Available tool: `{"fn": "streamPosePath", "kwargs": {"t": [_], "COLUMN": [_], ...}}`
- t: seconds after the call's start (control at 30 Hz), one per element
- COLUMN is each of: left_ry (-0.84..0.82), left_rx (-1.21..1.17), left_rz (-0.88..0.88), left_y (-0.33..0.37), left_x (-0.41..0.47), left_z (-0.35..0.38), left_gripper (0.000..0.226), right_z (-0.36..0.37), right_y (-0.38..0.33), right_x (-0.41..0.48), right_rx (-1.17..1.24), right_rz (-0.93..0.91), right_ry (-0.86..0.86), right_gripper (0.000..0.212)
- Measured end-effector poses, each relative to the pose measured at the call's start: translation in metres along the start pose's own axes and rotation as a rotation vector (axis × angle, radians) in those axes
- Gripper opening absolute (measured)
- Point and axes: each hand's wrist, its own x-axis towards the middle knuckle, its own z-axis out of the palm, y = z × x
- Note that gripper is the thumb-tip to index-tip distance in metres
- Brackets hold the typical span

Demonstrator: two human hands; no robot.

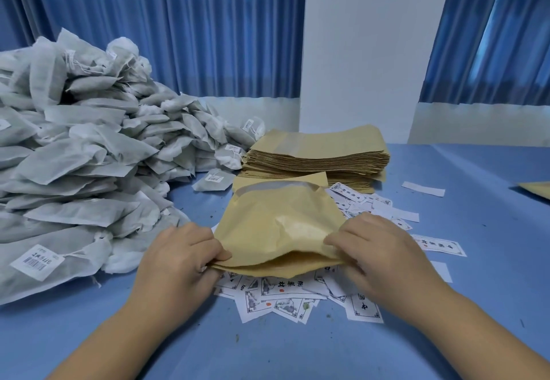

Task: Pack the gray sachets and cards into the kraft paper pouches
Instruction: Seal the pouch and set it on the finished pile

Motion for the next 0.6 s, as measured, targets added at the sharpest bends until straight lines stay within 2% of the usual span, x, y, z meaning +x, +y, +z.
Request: {"fn": "streamPosePath", "kwargs": {"t": [0.17,0.3,0.33,0.43,0.5,0.6], "left_ry": [-0.076,-0.112,-0.122,-0.207,-0.258,-0.251], "left_rx": [0.171,0.259,0.273,0.256,0.225,0.197], "left_rz": [0.068,0.197,0.226,0.227,0.196,0.137], "left_y": [0.013,0.026,0.029,0.035,0.035,0.035], "left_x": [0.003,0.013,0.015,0.020,0.020,0.020], "left_z": [0.001,0.007,0.008,0.011,0.010,0.011], "left_gripper": [0.006,0.012,0.006,0.031,0.035,0.038], "right_z": [0.016,0.016,0.016,0.015,0.016,0.019], "right_y": [-0.009,-0.006,-0.006,-0.007,-0.009,-0.014], "right_x": [0.003,0.003,0.003,0.002,0.002,0.006], "right_rx": [-0.047,-0.052,-0.056,-0.093,-0.114,-0.171], "right_rz": [-0.057,-0.039,-0.033,-0.012,-0.021,-0.088], "right_ry": [0.058,0.066,0.062,0.038,0.038,0.056], "right_gripper": [0.023,0.016,0.016,0.017,0.017,0.018]}}
